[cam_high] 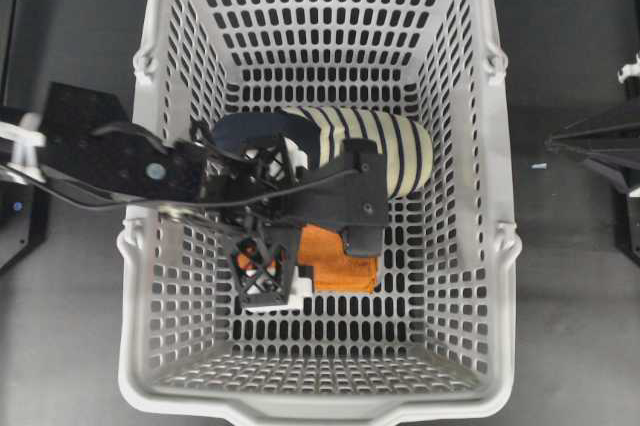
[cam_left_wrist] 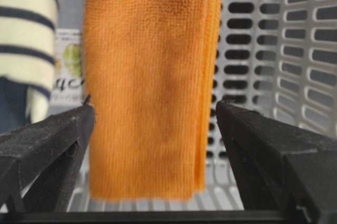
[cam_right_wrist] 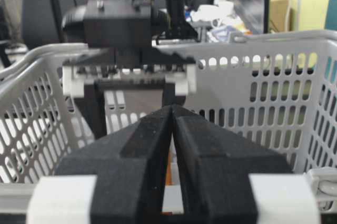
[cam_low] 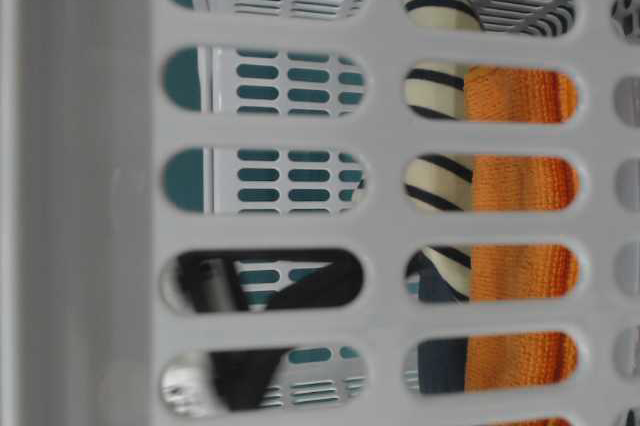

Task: Pick up the orange cloth from the shopping basket with the left arm.
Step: 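Move the left gripper into the basket down onto the orange cloth, then close the left gripper on the orange cloth's edge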

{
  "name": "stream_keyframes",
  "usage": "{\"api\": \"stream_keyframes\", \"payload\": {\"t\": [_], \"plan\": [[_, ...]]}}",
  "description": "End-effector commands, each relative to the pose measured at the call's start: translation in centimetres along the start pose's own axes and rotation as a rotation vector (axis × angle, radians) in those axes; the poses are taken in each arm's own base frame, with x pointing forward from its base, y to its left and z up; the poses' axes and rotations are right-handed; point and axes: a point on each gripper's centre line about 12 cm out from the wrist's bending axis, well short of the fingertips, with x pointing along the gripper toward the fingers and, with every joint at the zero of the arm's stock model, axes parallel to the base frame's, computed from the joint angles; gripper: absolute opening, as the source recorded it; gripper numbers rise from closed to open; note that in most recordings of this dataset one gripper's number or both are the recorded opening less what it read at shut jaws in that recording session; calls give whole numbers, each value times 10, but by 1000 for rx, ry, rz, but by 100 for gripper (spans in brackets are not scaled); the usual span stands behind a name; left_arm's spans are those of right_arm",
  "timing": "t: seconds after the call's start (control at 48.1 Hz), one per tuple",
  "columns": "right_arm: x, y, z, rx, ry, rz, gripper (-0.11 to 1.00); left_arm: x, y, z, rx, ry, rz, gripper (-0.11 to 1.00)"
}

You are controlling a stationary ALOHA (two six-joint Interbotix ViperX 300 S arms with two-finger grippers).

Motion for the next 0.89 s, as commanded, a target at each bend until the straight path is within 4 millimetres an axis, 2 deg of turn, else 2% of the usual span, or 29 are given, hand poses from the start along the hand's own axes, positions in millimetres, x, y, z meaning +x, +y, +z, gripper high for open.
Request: {"api": "stream_keyframes", "payload": {"t": [0.0,0.27,0.395,0.603,0.728,0.874], "plan": [[1,0,2,3,-5,-2,0,9,-2,0,6,-12,-4,91],[1,0,2,3,-3,-2,0,48,-1,-16,14,73,9,91],[1,0,3,3,-6,-2,0,56,-1,-23,14,96,13,90],[1,-1,1,3,-3,-4,0,56,0,-26,10,96,12,87],[1,0,0,3,1,-2,0,54,0,-24,8,94,12,70],[1,-1,0,3,1,-4,0,37,-1,-15,12,55,7,34]]}}
